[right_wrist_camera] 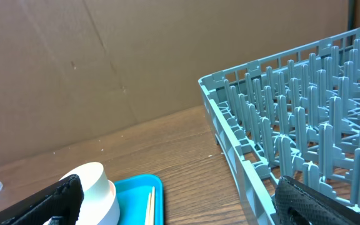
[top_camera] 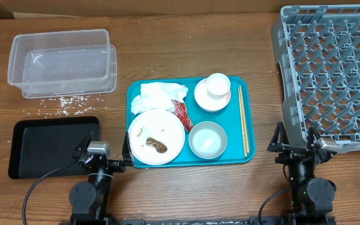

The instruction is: Sort waste into correct bins and load items into the dishwasher

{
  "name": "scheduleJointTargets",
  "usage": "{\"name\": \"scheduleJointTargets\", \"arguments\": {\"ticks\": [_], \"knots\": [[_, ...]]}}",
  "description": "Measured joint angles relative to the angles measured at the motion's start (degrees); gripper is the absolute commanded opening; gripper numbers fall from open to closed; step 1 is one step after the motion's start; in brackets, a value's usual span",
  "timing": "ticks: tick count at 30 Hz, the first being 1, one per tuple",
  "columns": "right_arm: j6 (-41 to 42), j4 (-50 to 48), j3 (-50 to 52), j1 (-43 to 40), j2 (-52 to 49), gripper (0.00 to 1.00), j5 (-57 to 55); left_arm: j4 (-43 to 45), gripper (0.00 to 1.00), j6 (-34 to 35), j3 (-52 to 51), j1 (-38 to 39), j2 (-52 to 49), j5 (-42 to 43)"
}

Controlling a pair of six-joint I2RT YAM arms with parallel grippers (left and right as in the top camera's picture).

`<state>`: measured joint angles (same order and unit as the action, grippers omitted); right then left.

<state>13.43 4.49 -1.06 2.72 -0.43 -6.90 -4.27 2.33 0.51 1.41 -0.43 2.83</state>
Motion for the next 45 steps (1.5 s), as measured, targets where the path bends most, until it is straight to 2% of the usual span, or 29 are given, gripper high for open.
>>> {"name": "scheduleJointTargets", "arguments": {"ticks": [30,39,45], "knots": [[0.0,0.0,0.0,0.0,0.0,1.0,0.0,0.6,1.0,0.0,0.0,0.0,0.0,0.0],[0.0,0.0,0.0,0.0,0.0,1.0,0.0,11.2,1.0,0.5,0.0,0.0,0.0,6.1],[0.0,0.0,0.0,0.0,0.0,1.0,0.0,24.5,1.0,1.0,0.0,0.0,-0.1,15.4]]}}
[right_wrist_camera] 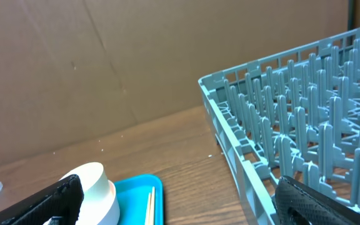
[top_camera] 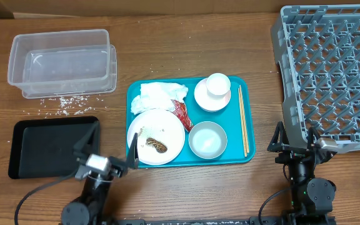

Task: Sort waste into correct bins and load items into the dishwasher
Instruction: 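Move the left gripper over the teal tray and lower onto the white napkins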

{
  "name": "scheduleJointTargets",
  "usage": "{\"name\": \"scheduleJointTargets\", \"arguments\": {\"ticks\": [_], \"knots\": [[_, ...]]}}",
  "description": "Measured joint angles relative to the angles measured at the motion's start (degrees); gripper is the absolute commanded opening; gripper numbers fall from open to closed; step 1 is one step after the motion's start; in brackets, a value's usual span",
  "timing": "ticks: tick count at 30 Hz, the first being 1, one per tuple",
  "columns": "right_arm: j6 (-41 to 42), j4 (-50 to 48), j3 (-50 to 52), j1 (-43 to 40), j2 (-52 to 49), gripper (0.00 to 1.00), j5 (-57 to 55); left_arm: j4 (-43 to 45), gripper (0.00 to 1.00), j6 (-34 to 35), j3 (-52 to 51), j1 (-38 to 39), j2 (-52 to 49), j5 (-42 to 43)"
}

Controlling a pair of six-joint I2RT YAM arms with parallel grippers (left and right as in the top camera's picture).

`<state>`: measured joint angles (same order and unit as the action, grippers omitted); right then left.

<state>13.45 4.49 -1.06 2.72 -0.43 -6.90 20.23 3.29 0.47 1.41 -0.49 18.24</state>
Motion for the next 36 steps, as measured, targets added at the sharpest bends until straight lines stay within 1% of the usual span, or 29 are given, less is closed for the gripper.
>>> {"name": "scheduleJointTargets", "arguments": {"ticks": [3,6,11,13,16,19,21,26,30,33,36], "knots": [[0.0,0.0,0.0,0.0,0.0,1.0,0.0,1.1,1.0,0.2,0.0,0.0,0.0,3.5],[0.0,0.0,0.0,0.0,0.0,1.0,0.0,-3.8,1.0,0.3,0.0,0.0,0.0,5.2],[0.0,0.0,0.0,0.0,0.0,1.0,0.0,-12.6,1.0,0.3,0.0,0.0,0.0,3.0],[0.0,0.0,0.0,0.0,0.0,1.0,0.0,-13.4,1.0,0.3,0.0,0.0,0.0,1.2],[0.0,0.0,0.0,0.0,0.0,1.0,0.0,-12.5,1.0,0.5,0.0,0.0,0.0,-0.9],[0.0,0.0,0.0,0.0,0.0,1.0,0.0,-10.0,1.0,1.7,0.0,0.0,0.0,-0.7],[0.0,0.0,0.0,0.0,0.0,1.0,0.0,-8.0,1.0,2.8,0.0,0.0,0.0,1.5],[0.0,0.0,0.0,0.0,0.0,1.0,0.0,-2.5,1.0,5.7,0.0,0.0,0.0,10.7],[0.0,0.0,0.0,0.0,0.0,1.0,0.0,1.2,1.0,8.7,0.2,0.0,-0.1,13.6],[0.0,0.0,0.0,0.0,0.0,1.0,0.0,-3.3,1.0,9.5,2.3,0.0,-0.1,14.9],[0.0,0.0,0.0,0.0,0.0,1.0,0.0,-13.8,1.0,8.7,8.3,0.0,-1.2,15.6]]}}
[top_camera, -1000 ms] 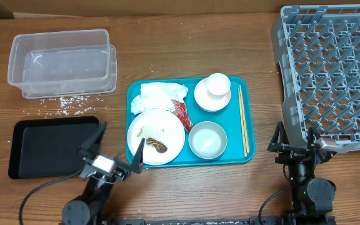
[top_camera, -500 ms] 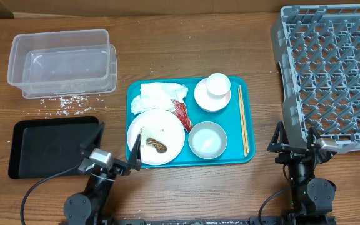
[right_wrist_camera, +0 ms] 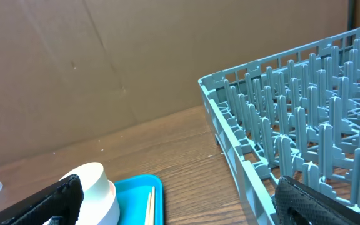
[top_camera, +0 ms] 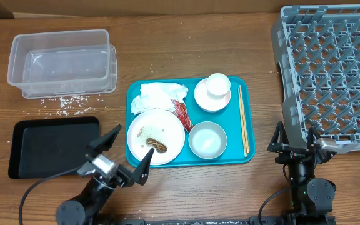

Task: Sort waste into correct bins and load items into the dishwasher
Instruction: 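Move the left gripper over the teal tray and lower onto the white napkins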

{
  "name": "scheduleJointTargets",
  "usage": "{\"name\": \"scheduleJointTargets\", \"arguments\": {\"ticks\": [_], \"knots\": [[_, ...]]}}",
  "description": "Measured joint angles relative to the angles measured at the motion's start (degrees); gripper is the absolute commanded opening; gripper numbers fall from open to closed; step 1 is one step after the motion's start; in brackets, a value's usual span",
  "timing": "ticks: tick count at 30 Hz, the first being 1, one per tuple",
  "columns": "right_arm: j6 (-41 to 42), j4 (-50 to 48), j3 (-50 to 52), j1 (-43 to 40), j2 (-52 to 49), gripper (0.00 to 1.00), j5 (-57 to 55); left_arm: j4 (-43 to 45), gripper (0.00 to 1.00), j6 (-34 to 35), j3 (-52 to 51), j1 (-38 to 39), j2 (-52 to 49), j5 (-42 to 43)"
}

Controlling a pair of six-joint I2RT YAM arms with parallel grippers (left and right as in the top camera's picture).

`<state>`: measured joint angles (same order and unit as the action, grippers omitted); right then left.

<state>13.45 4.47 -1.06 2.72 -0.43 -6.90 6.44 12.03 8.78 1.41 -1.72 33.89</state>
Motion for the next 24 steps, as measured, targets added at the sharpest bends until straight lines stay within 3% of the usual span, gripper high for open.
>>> {"name": "scheduleJointTargets", "arguments": {"ticks": [4,8,12,18,21,24], "knots": [[0.0,0.0,0.0,0.0,0.0,1.0,0.0,-19.2,1.0,-1.6,13.3,0.0,-6.7,-2.4],[0.0,0.0,0.0,0.0,0.0,1.0,0.0,-36.1,1.0,-3.6,29.7,0.0,-21.6,-3.6],[0.0,0.0,0.0,0.0,0.0,1.0,0.0,-37.7,1.0,-4.9,42.2,0.0,-35.3,3.6],[0.0,0.0,0.0,0.0,0.0,1.0,0.0,-34.8,1.0,-5.6,50.7,0.0,-48.0,17.7],[0.0,0.0,0.0,0.0,0.0,1.0,0.0,-41.1,1.0,-5.6,54.8,0.7,-53.7,15.7],[0.0,0.1,0.0,0.0,0.0,1.0,0.0,-51.5,1.0,-6.2,63.1,3.7,-62.0,7.5]]}}
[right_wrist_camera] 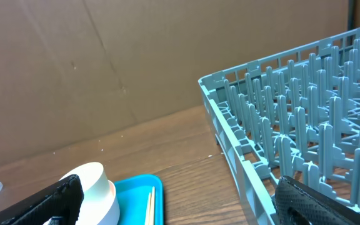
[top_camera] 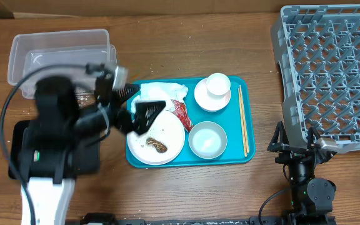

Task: Sort waste into correct bins and load items into the dishwasher
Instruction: 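Move the left gripper over the teal tray and lower onto the white napkins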

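Observation:
On the teal tray (top_camera: 246,128) lie a crumpled white napkin (top_camera: 162,92), a red wrapper (top_camera: 181,113), a white plate (top_camera: 167,139) with food scraps, a white bowl (top_camera: 207,139), an upturned white cup (top_camera: 215,87) on a saucer, and chopsticks (top_camera: 243,119). My left gripper (top_camera: 144,110) hangs open, raised over the tray's left side above the napkin and the plate's edge. At the table's front edge, beside the grey dishwasher rack (top_camera: 330,69), my right gripper (top_camera: 295,139) rests open. Its wrist view shows the cup (right_wrist_camera: 95,186), the chopsticks (right_wrist_camera: 149,207) and the rack (right_wrist_camera: 305,119).
A clear plastic bin (top_camera: 55,53) stands at the back left, with white crumbs scattered in front of it. A black tray (top_camera: 17,153) lies at the front left, largely covered by my left arm. Brown cardboard walls off the back.
My left arm has risen from the table's front edge and now reaches over the tray's left side, its gripper open above the napkin and plate. The right arm has not moved.
Both arms first rested at the front edge, grippers open. The left arm then tilted and swung toward the tray at the front edge. Now it is high over the tray's left part. Nothing on the tray has moved, and the right arm has stayed put.

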{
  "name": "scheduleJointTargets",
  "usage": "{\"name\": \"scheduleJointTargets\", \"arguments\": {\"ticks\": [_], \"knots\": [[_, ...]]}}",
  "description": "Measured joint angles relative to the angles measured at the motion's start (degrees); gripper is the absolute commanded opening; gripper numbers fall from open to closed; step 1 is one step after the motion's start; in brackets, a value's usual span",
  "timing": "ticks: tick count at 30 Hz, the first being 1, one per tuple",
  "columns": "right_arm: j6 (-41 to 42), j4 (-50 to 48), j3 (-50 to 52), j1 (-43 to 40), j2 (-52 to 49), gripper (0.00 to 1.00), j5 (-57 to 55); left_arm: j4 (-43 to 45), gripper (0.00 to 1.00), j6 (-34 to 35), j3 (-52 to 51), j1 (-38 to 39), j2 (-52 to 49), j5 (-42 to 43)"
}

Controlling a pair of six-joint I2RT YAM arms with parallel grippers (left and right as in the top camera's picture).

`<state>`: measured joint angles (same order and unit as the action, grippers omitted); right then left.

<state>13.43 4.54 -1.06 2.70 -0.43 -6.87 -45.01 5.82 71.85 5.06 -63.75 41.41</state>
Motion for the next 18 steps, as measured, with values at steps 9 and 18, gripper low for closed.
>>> {"name": "scheduleJointTargets", "arguments": {"ticks": [9,18], "knots": [[0.0,-0.1,0.0,0.0,0.0,1.0,0.0,-7.8,1.0,-1.6,17.0,9.2,-17.9,-17.7],[0.0,0.0,0.0,0.0,0.0,1.0,0.0,-15.7,1.0,2.2,20.0,13.1,-28.6,-34.5]]}}
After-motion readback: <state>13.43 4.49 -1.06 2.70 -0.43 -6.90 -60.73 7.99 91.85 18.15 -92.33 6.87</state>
